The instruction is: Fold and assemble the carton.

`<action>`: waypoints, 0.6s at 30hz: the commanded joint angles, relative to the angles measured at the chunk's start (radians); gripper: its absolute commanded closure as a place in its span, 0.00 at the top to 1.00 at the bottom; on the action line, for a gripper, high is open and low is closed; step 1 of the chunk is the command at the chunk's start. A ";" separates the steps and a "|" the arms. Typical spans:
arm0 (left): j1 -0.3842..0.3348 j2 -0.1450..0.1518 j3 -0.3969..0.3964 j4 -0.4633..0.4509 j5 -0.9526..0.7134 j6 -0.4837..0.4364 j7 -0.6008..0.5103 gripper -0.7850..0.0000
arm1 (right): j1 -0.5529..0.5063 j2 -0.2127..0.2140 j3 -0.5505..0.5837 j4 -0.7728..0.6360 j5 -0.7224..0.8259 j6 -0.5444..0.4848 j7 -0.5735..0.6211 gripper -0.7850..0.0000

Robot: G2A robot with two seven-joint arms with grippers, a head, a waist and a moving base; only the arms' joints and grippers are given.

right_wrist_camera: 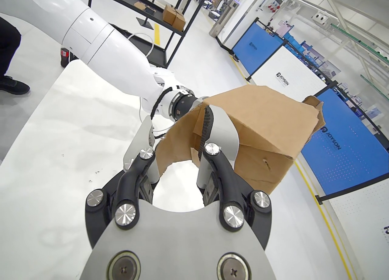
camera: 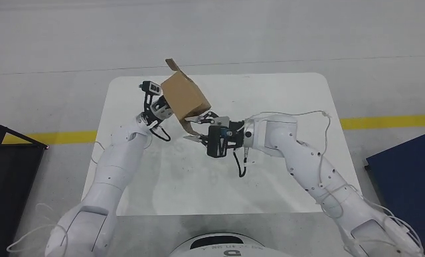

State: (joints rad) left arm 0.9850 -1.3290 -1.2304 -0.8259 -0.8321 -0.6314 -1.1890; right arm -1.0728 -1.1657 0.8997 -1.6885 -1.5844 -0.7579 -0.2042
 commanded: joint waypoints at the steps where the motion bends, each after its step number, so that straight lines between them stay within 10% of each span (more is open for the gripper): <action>1: 0.000 -0.001 0.002 0.004 -0.009 0.008 -0.008 0.00 | 0.006 -0.002 -0.002 0.009 0.015 -0.005 -0.007 0.46; 18: -0.013 -0.004 -0.025 0.044 -0.077 0.040 -0.040 0.00 | 0.009 0.007 0.024 0.014 0.037 -0.077 -0.071 0.45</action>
State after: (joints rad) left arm 0.9719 -1.3329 -1.2533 -0.7836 -0.9081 -0.5886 -1.2316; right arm -1.0613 -1.1598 0.9228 -1.6708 -1.5448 -0.8334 -0.2745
